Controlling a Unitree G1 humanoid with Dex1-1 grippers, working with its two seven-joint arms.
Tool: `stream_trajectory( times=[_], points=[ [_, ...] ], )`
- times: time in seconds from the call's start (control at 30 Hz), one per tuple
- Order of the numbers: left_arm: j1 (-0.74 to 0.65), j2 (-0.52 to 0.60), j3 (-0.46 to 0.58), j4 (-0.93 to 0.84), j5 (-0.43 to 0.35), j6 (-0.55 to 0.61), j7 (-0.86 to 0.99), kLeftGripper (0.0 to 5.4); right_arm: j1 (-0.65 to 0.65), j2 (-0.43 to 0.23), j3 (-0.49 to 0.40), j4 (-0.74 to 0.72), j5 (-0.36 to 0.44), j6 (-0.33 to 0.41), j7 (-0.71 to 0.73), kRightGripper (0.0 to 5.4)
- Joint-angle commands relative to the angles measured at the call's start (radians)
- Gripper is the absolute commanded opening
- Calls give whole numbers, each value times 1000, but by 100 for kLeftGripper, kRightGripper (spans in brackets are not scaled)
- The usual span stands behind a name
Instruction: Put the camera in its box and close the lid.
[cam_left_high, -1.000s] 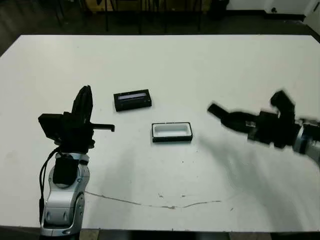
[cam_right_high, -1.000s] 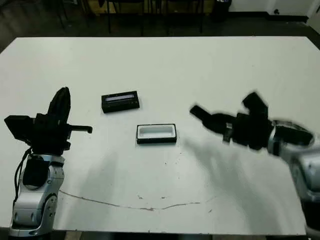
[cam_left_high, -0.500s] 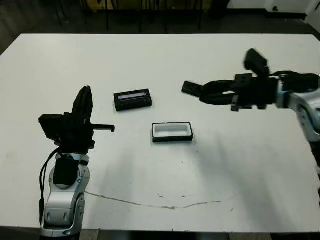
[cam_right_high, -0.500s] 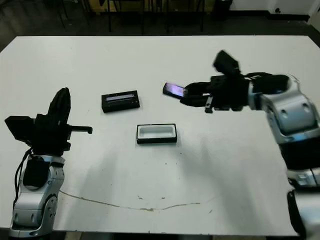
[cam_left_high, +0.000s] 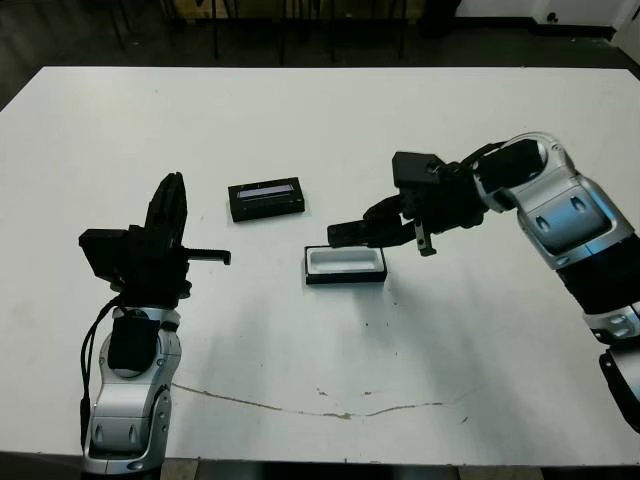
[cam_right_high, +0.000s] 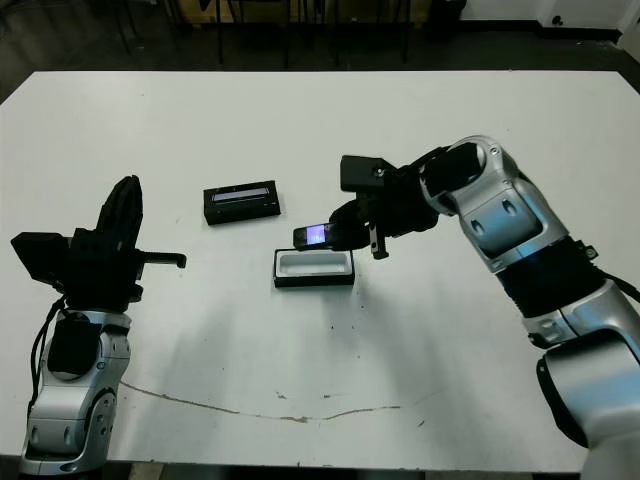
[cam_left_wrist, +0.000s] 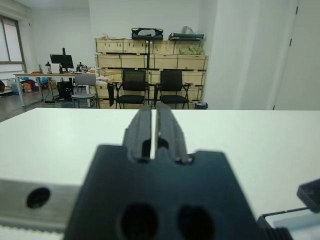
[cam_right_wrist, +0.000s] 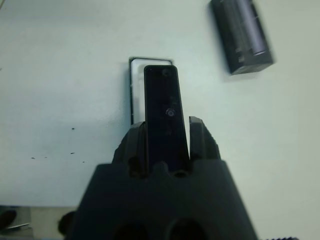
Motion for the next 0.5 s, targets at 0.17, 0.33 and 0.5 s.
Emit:
stream_trajectory(
  times=[0.17, 0.33, 0.5],
  points=[
    [10, -3, 0, 13, 4, 15, 5, 0, 1, 31, 33, 39, -55, -34, 24, 80],
    [9, -5, 2, 13, -6, 14, 0, 0, 18, 47, 35, 65, -87, -28, 6, 80],
    [8, -3, 0, 15, 1, 7, -1, 0, 21, 56, 36, 89, -113, -41, -1, 80]
  ],
)
